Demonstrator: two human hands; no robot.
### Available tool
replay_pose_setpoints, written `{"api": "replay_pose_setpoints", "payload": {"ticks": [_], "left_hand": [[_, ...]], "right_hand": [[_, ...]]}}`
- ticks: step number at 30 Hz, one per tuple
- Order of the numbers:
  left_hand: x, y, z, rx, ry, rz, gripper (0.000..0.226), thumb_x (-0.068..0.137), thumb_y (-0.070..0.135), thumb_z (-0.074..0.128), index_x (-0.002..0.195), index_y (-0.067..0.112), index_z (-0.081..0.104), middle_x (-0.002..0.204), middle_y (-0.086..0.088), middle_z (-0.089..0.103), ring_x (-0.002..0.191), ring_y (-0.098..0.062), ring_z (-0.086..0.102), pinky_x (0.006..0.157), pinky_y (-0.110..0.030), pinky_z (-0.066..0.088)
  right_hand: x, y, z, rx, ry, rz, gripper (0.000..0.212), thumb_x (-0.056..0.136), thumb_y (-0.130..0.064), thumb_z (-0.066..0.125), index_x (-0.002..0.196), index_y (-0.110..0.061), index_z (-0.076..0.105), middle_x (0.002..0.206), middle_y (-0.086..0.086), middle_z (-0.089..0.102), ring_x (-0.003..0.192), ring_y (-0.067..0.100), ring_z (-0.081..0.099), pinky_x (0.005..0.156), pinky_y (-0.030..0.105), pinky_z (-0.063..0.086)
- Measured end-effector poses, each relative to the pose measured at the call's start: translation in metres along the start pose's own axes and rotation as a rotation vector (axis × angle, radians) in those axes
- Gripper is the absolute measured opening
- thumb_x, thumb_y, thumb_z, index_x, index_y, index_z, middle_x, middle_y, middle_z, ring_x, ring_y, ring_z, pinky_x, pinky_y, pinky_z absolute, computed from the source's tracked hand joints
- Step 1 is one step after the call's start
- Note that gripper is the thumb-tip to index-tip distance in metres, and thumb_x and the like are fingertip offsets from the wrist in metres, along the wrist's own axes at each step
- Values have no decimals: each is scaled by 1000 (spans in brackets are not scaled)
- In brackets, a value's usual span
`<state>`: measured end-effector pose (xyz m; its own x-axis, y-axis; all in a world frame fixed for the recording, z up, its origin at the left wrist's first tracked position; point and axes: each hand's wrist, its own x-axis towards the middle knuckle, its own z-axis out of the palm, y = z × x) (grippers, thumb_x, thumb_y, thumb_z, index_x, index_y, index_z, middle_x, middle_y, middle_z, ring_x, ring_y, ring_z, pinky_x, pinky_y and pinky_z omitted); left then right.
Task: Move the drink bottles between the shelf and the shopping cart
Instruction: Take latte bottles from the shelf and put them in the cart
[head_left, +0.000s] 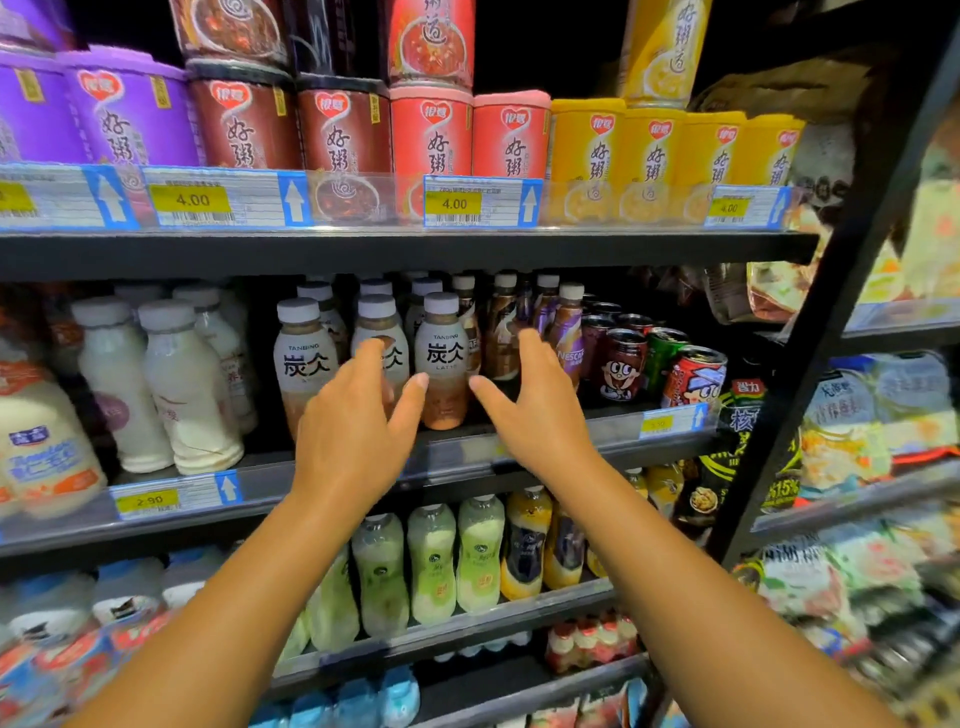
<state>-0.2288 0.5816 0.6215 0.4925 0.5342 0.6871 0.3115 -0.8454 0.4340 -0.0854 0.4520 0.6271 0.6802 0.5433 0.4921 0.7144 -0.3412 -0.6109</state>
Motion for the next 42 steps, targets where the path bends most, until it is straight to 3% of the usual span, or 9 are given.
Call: {"api": "replay_pose_setpoints", "payload": {"ticks": [3,7,10,16,22,28,32,37,42], "left_hand": [[-23,27,12,-213,-85,178,43,103,45,54,139,22,56,117,7,64,105,-15,62,87,-38,52],[-52,75,48,-344,-275,341,49,105,50,49,147,26,53,150,11,48,142,-9,41,112,-29,35],[-74,112,93,-386,-409,435,54,102,56,46,148,29,55,161,10,40,154,-10,27,122,-38,28],[-144,207,199,-387,-672,593,73,97,71,34,155,30,46,167,3,31,159,-19,16,128,-47,19],[-243,283,298,-297,-925,725,75,94,73,35,154,29,46,167,2,34,158,-23,20,124,-54,23],[-352,316,381,-199,-1179,762,74,94,72,34,157,34,40,167,3,34,157,-21,20,127,-50,16],[-424,311,430,-35,-1389,792,76,95,75,30,152,28,47,160,-2,43,149,-28,34,121,-52,29],[-492,299,481,128,-1736,604,71,100,64,45,158,22,40,164,-7,38,147,-31,41,117,-46,39],[-551,287,531,284,-1883,440,67,100,52,57,154,15,45,160,-11,42,143,-32,45,113,-40,41]], "right_hand": [[-36,25,-29,9,67,-22,67,104,-47,61,162,-27,34,164,-7,38,150,12,36,119,34,37],[-95,87,-64,-135,134,66,58,105,-51,56,157,-32,41,161,-11,41,150,13,38,121,45,40],[-145,143,-95,-242,162,220,57,103,-52,58,155,-31,48,163,-8,40,152,16,35,123,50,36],[-261,262,-166,-509,125,608,73,93,-74,42,155,-36,47,166,3,40,151,29,38,120,52,38],[-380,344,-223,-681,80,908,73,98,-72,42,161,-37,36,170,1,33,154,30,33,124,54,31],[-489,409,-226,-671,7,1150,72,101,-67,42,164,-34,33,173,4,29,157,34,28,125,58,28],[-550,441,-200,-647,-92,1335,72,98,-63,52,162,-31,39,166,7,41,146,38,44,115,57,43],[-602,479,-158,-443,-179,1575,62,100,-50,53,156,-25,42,145,11,53,126,38,54,91,48,57],[-641,521,-110,-251,-169,1810,57,101,-35,60,153,-19,43,140,16,54,125,41,56,97,49,54]]}}
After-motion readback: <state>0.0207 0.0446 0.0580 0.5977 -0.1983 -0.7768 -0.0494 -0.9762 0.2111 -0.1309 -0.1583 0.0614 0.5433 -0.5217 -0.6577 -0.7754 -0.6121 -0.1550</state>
